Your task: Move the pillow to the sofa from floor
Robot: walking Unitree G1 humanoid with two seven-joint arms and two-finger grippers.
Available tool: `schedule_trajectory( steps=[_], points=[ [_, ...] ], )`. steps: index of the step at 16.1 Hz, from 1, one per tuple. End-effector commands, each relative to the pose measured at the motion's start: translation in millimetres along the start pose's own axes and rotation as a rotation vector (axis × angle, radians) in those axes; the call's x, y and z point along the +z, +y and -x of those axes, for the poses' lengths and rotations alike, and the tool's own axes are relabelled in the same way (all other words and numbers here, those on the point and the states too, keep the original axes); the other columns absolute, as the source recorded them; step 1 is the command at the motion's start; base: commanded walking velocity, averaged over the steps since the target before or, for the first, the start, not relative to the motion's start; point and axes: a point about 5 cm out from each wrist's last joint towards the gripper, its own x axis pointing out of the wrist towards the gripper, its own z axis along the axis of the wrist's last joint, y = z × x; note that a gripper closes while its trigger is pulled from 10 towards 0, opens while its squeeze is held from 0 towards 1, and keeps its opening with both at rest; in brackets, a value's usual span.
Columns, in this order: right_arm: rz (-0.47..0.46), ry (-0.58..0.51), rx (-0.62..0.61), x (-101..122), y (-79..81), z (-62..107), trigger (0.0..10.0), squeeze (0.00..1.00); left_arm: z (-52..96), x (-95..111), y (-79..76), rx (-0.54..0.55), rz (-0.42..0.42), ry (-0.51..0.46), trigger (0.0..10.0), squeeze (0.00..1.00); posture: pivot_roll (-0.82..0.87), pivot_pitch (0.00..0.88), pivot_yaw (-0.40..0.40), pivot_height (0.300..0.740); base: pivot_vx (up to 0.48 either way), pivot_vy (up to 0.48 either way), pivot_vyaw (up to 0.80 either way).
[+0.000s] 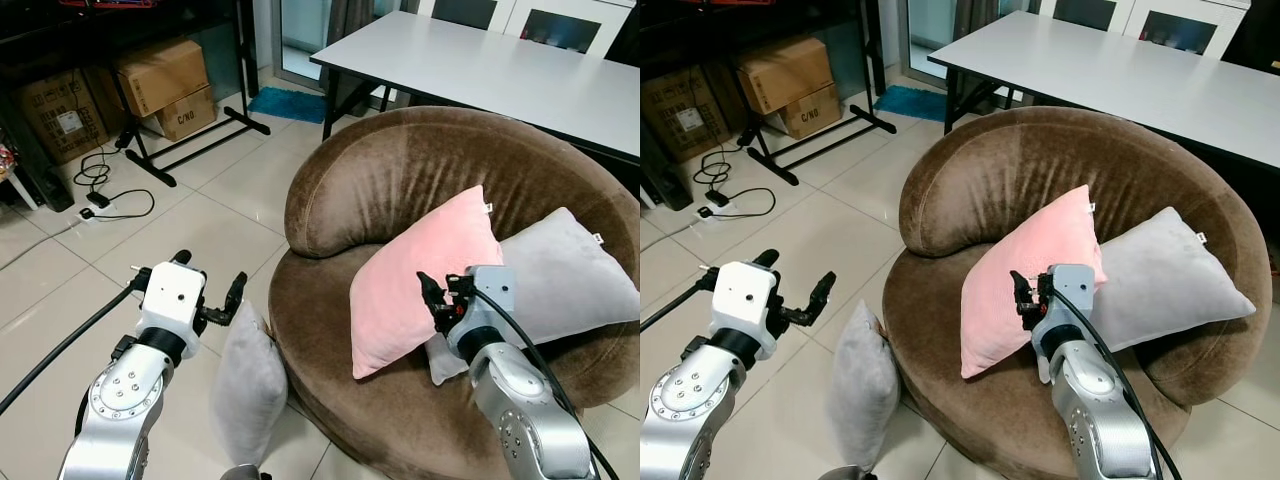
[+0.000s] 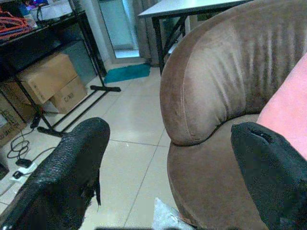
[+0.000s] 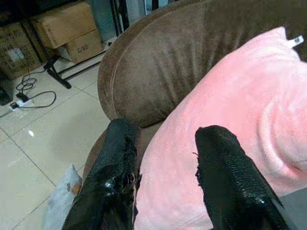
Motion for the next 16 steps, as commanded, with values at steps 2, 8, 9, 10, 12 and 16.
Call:
schedule_trajectory(
  steps=[2, 8, 9, 10, 12, 16],
  points=[
    [-0.004, 0.007, -0.001, 0.8, 0.8, 2.1, 10.0, 0.00, 1.8, 2.2, -2.1, 0.004, 0.003, -0.006, 10.0, 0.00, 0.01, 0.000, -0.038, 0.740, 0.000, 0.000, 0.00],
    [-0.026, 0.027, -0.009, -1.6, 3.4, 1.6, 10.0, 0.00, 1.1, 1.5, 0.3, 0.017, -0.007, 0.004, 10.0, 0.00, 0.01, 0.000, -0.030, 0.740, -0.095, 0.000, 0.00],
    [-0.027, 0.027, -0.011, -1.7, 3.3, 1.6, 10.0, 0.00, 0.9, 1.5, 0.5, 0.017, -0.008, 0.005, 10.0, 0.00, 0.01, 0.000, -0.030, 0.740, 0.000, 0.000, 0.00],
    [-0.029, 0.029, -0.015, -1.8, 3.0, 1.6, 10.0, 0.00, 0.5, 1.7, 0.6, 0.018, -0.009, 0.005, 10.0, 0.00, 0.01, 0.000, -0.023, 0.740, 0.000, 0.000, 0.00],
    [-0.028, 0.027, -0.018, -0.9, 2.3, 1.9, 10.0, 0.00, 0.2, 2.1, 0.9, 0.019, -0.009, 0.006, 10.0, 0.00, 0.00, 0.000, -0.021, 0.740, 0.000, 0.000, 0.00],
    [0.029, 0.028, 0.032, -0.6, 3.4, 3.0, 10.0, 0.00, 0.3, 1.1, 0.1, 0.023, 0.006, 0.012, 10.0, 0.00, 0.00, 0.000, -0.021, 0.740, 0.000, 0.000, 0.40]
  ],
)
